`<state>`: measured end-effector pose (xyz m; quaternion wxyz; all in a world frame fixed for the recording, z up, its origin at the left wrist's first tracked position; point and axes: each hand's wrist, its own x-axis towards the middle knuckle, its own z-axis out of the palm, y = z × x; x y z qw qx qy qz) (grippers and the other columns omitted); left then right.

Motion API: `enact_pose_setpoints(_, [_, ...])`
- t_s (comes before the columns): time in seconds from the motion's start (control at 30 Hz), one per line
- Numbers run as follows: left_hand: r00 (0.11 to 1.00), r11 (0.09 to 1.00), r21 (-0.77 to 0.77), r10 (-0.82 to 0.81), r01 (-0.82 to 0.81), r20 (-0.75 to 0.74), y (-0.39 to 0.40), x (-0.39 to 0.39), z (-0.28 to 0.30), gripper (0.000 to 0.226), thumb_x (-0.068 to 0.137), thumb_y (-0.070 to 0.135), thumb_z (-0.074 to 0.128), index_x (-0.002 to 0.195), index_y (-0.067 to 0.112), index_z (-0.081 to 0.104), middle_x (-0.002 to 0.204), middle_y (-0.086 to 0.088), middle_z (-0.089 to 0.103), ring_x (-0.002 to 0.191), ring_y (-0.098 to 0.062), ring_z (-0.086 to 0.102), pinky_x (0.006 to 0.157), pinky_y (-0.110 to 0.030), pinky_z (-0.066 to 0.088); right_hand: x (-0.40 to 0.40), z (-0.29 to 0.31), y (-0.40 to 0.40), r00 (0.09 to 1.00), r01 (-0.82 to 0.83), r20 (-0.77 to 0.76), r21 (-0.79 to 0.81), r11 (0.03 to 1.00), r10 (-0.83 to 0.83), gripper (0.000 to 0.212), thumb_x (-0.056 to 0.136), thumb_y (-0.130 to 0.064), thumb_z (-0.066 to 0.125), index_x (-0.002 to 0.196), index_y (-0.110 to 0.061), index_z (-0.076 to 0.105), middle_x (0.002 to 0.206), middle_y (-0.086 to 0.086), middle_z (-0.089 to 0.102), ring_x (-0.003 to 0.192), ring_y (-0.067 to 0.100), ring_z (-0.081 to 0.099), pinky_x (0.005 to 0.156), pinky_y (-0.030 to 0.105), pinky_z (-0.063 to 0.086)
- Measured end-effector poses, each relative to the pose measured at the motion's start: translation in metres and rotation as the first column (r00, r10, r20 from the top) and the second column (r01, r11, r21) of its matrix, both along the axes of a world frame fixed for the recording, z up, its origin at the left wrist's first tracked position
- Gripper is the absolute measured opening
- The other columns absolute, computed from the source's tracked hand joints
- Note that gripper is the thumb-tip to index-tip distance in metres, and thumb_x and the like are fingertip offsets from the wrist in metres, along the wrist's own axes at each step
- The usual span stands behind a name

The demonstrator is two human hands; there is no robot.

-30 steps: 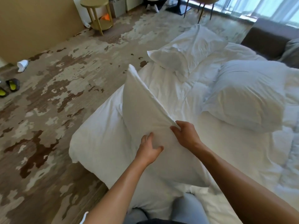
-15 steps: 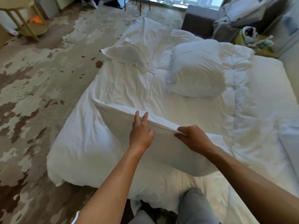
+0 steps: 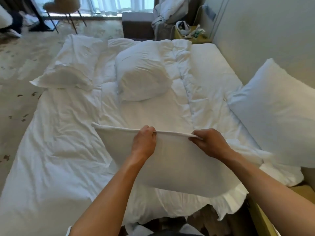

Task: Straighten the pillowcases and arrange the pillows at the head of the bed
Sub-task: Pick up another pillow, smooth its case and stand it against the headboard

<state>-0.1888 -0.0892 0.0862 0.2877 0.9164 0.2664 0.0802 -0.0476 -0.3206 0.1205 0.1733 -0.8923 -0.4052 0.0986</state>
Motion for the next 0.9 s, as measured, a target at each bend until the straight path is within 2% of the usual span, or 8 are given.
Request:
enact_pose_setpoints(0.13, [0.998,0.998,0.019,-0.059,0.059,0.002,-0.052,0.044,0.009,0.025,0.102,0.019,0.047,0.093,0.009,0.068,0.093,-0.006,0.061,0.084,-0.028,0.06,0.076,-0.039,0.051,0.044,-0.007,-0.053,0.98,0.196,0.034,-0.014,0.981,-0.195,0.02,0.093,-0.041,0.068,0.086,-0.024,0.065,0.08,0.0,0.072,0.08,0.031,0.067,0.063,0.036,0.045])
enact_pose_setpoints(0.27, [0.987,0.995,-0.006,-0.102,0.102,-0.126,-0.101,0.072,-0.008,0.028,0.103,0.019,0.044,0.099,0.009,0.07,0.1,-0.008,0.062,0.093,-0.029,0.061,0.081,-0.04,0.052,0.066,-0.042,-0.097,0.964,0.265,0.006,-0.13,0.955,-0.267,0.012,0.094,-0.039,0.067,0.098,-0.029,0.074,0.098,-0.003,0.07,0.098,0.028,0.067,0.07,0.033,0.041])
enact_pose_setpoints(0.4, [0.971,0.999,-0.015,-0.051,0.049,-0.233,-0.123,0.081,-0.032,0.027,0.104,0.022,0.041,0.097,0.012,0.065,0.098,-0.006,0.059,0.093,-0.031,0.062,0.078,-0.04,0.052,0.082,-0.077,-0.135,0.917,0.398,0.01,-0.042,0.916,-0.398,0.016,0.094,-0.04,0.07,0.093,-0.026,0.079,0.085,-0.008,0.056,0.082,0.021,0.062,0.066,0.03,0.036])
enact_pose_setpoints(0.57, [0.971,1.0,0.013,0.028,-0.026,-0.239,-0.111,0.083,-0.035,0.024,0.104,0.028,0.042,0.102,0.02,0.064,0.095,0.001,0.056,0.091,-0.025,0.06,0.072,-0.036,0.048,0.097,-0.089,-0.13,0.919,0.386,0.066,0.035,0.922,-0.388,0.018,0.099,-0.031,0.062,0.101,-0.025,0.079,0.103,-0.005,0.074,0.086,0.024,0.069,0.095,0.041,0.04])
enact_pose_setpoints(0.63, [0.972,0.999,0.011,0.048,-0.046,-0.232,-0.107,0.088,-0.034,0.024,0.104,0.026,0.041,0.105,0.02,0.065,0.097,0.0,0.058,0.09,-0.025,0.06,0.074,-0.037,0.05,0.1,-0.086,-0.12,0.915,0.394,0.062,0.072,0.916,-0.398,0.021,0.101,-0.026,0.059,0.102,-0.022,0.08,0.1,-0.002,0.077,0.091,0.023,0.069,0.108,0.044,0.04])
enact_pose_setpoints(0.67, [0.972,0.998,0.006,0.056,-0.056,-0.228,-0.105,0.09,-0.033,0.024,0.104,0.023,0.04,0.106,0.02,0.065,0.098,0.0,0.059,0.09,-0.025,0.06,0.074,-0.037,0.051,0.101,-0.085,-0.117,0.912,0.402,0.046,0.091,0.911,-0.407,0.022,0.101,-0.024,0.058,0.103,-0.02,0.08,0.097,0.0,0.078,0.09,0.024,0.068,0.109,0.045,0.043])
enact_pose_setpoints(0.77, [0.972,0.997,0.006,0.079,-0.08,-0.223,-0.099,0.095,-0.031,0.026,0.102,0.017,0.039,0.106,0.018,0.065,0.1,-0.002,0.062,0.089,-0.025,0.06,0.074,-0.037,0.05,0.103,-0.085,-0.111,0.908,0.419,-0.078,0.13,0.899,-0.412,0.026,0.105,-0.021,0.052,0.1,-0.017,0.077,0.082,0.003,0.073,0.082,0.027,0.065,0.088,0.044,0.053])
enact_pose_setpoints(0.9, [0.973,0.997,-0.024,0.069,-0.076,-0.221,-0.09,0.099,-0.032,0.025,0.102,0.016,0.042,0.108,0.017,0.066,0.103,-0.004,0.06,0.09,-0.025,0.06,0.078,-0.039,0.054,0.11,-0.09,-0.107,0.913,0.393,-0.181,0.135,0.91,-0.367,0.022,0.106,-0.023,0.047,0.094,-0.018,0.066,0.082,0.0,0.068,0.07,0.022,0.064,0.072,0.04,0.051])
